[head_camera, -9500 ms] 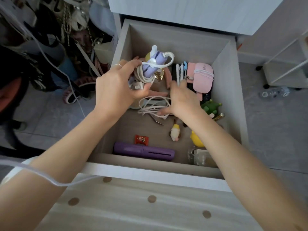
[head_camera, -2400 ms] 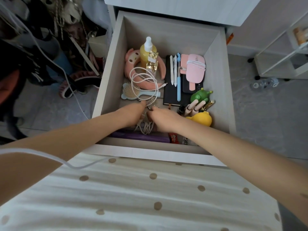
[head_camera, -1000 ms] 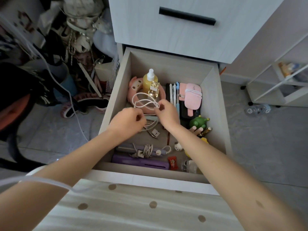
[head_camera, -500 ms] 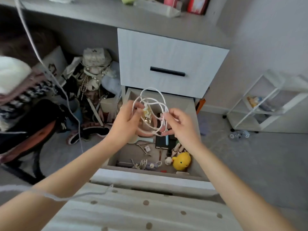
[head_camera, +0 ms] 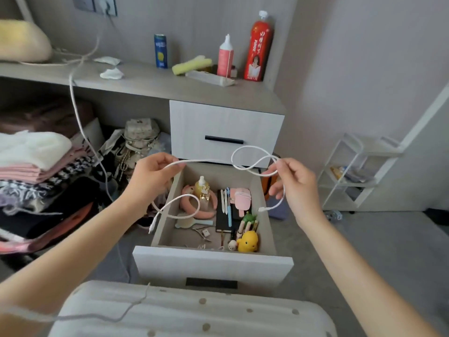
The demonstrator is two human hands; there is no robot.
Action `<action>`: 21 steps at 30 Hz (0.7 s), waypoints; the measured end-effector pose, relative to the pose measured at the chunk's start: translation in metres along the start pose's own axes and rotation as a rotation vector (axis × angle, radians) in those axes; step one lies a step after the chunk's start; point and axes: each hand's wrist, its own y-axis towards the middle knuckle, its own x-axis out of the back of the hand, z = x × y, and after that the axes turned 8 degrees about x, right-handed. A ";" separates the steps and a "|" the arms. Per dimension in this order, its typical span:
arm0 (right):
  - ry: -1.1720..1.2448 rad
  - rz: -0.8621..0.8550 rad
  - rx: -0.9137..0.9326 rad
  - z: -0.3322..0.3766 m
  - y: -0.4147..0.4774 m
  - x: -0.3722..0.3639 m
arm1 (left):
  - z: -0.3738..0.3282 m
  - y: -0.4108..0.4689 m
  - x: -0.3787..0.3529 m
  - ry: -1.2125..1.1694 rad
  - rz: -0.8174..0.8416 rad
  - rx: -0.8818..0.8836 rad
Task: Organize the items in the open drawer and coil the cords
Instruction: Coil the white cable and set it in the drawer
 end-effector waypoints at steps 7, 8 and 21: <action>0.223 0.046 -0.191 0.020 -0.014 0.016 | -0.032 -0.024 -0.005 0.085 0.224 -0.063; 0.298 0.080 -0.226 0.022 -0.016 0.016 | -0.035 -0.029 -0.006 0.108 0.302 -0.066; 0.315 0.450 -0.147 0.058 -0.036 -0.001 | -0.057 -0.069 -0.046 0.448 0.274 -0.569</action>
